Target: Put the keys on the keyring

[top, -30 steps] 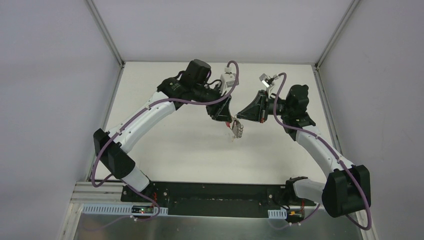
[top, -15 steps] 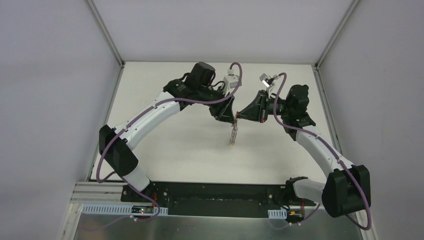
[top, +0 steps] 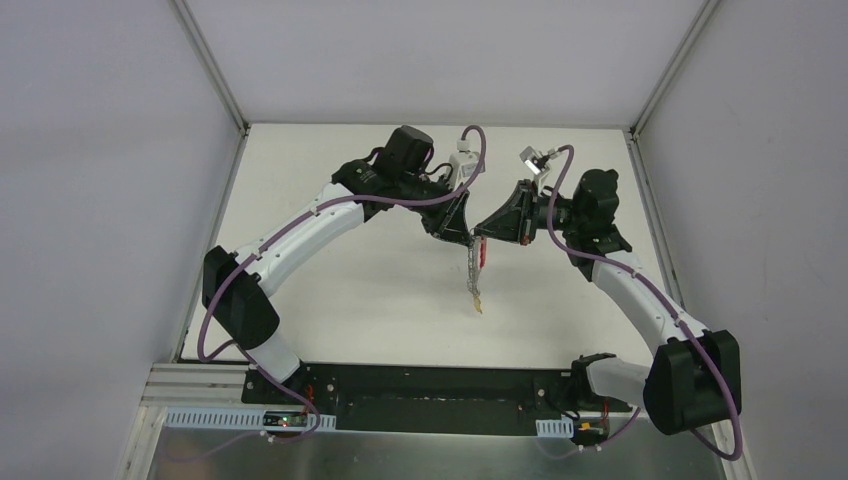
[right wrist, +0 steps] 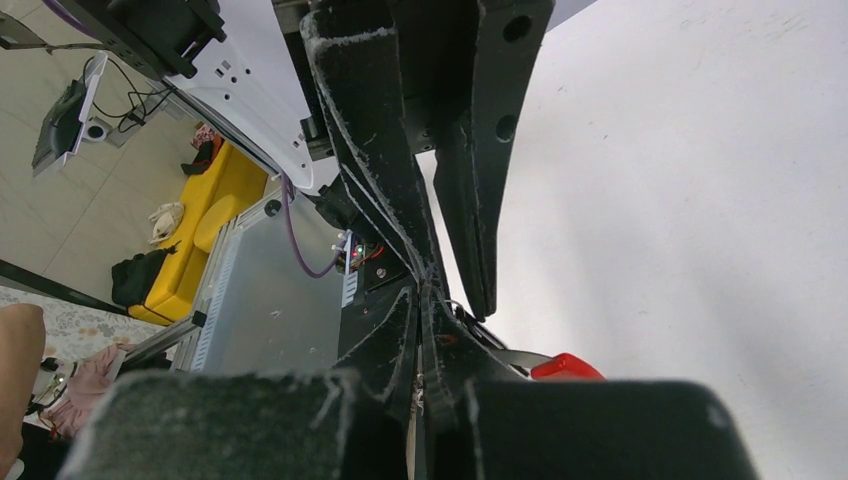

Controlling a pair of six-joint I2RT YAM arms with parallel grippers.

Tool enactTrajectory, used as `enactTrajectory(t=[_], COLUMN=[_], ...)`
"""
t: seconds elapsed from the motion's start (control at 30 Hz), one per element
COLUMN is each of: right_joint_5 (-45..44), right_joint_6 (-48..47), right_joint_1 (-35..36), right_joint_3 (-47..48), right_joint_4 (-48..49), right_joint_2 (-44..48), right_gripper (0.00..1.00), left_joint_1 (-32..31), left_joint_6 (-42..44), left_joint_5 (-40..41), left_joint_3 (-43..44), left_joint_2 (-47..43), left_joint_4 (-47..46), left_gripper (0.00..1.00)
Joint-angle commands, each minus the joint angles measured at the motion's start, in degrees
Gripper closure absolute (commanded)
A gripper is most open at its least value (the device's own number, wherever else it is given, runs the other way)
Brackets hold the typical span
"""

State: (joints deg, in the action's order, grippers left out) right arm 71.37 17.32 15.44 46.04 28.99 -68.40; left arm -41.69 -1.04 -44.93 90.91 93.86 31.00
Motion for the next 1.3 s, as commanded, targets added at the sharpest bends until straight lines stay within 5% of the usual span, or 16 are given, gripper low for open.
enactTrajectory(t=[0.0,0.27,1.27], right_joint_5=[1.0,0.6,1.2], right_joint_6=[-0.4,-0.4,-1.7], right_joint_1=[-0.5,-0.7,-1.2], right_joint_3=[0.4,0.2,-0.4], right_joint_4=[3.9,3.9,3.8], right_joint_2=[1.4,1.7,1.7], right_gripper=[1.0,1.0,1.0], left_joint_1=[-0.6,-0.6,-2.5], left_joint_6=[-0.7,-0.7,5.2], left_joint_5=[-2.2,-3.3,-0.3], left_joint_3=[0.8,0.6,1.6], left_joint_2=[0.4,0.4,0.6], left_joint_4=[-1.5,-1.6,4.9], left_gripper=[0.85,1.0,1.0])
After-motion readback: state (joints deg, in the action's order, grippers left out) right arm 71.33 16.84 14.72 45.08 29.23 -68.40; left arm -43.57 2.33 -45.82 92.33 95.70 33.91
